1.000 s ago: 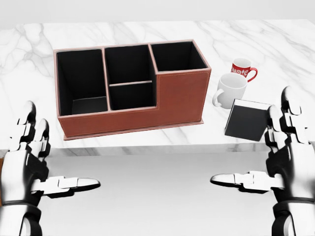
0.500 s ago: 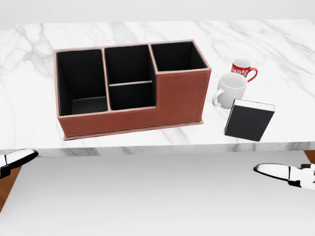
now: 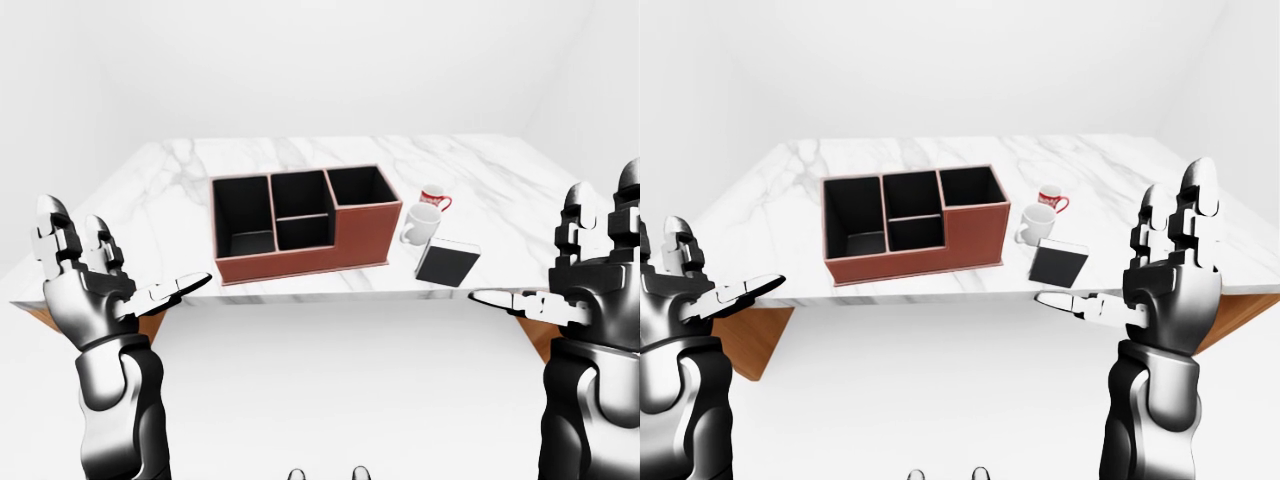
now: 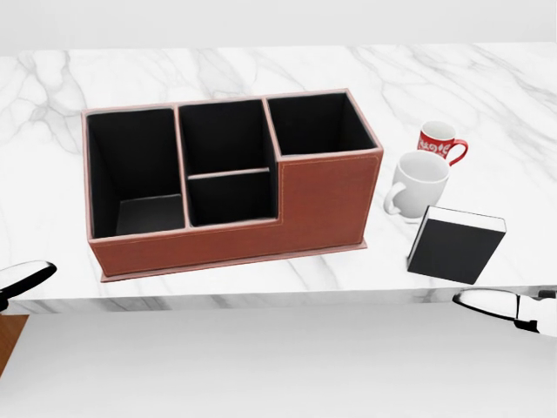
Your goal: Pick up the book and place it in the right compartment of the caddy.
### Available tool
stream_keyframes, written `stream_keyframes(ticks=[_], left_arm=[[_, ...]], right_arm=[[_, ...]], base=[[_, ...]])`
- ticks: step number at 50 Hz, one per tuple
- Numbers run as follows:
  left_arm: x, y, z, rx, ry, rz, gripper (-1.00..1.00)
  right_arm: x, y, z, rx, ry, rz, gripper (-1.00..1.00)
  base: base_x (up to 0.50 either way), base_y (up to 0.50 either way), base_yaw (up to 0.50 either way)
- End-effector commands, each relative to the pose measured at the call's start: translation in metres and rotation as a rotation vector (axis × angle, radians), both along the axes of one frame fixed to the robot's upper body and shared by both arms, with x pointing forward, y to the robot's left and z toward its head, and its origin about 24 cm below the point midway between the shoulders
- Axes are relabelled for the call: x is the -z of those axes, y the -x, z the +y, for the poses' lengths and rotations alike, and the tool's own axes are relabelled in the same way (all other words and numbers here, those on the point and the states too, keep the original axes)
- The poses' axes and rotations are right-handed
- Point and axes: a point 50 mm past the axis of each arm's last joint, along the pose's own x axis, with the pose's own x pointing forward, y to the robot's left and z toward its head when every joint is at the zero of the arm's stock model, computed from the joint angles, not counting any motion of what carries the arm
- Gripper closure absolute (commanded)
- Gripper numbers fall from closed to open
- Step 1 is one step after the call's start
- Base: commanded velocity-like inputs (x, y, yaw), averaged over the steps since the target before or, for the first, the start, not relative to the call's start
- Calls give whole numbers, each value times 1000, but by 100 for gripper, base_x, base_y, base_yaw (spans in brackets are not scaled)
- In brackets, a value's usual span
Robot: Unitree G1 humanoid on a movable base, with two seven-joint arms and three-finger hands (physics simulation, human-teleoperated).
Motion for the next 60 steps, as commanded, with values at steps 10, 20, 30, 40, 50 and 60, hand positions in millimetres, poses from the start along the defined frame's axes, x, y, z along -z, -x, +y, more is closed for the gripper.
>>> stream_keyframes(ticks=[10,20,30,40,50,60], left_arm=[[-3,2,0,-2,2,-15,-100],[-2,1,0,2,4,-11,-100],[-5,2,-1,6,2,-25,-100],[-5,3,0,2,3,-25,-100],[-5,3,0,2,3,-26,-100],[-6,3,-1,4,2,-32,-100]], right_arm=[[0,-1,1,-1,3,1,-100],[-2,0,1,0,3,-10,-100],[-1,-1,1,0,2,-5,-100],[0,-1,1,2,6,5,-100],[-1,0,2,1,14,-2,-100],[-1,-1,2,1,17,1,-100]], base=[[25,0,0],[25,0,0],[25,0,0],[25,0,0],[25,0,0],[25,0,0]])
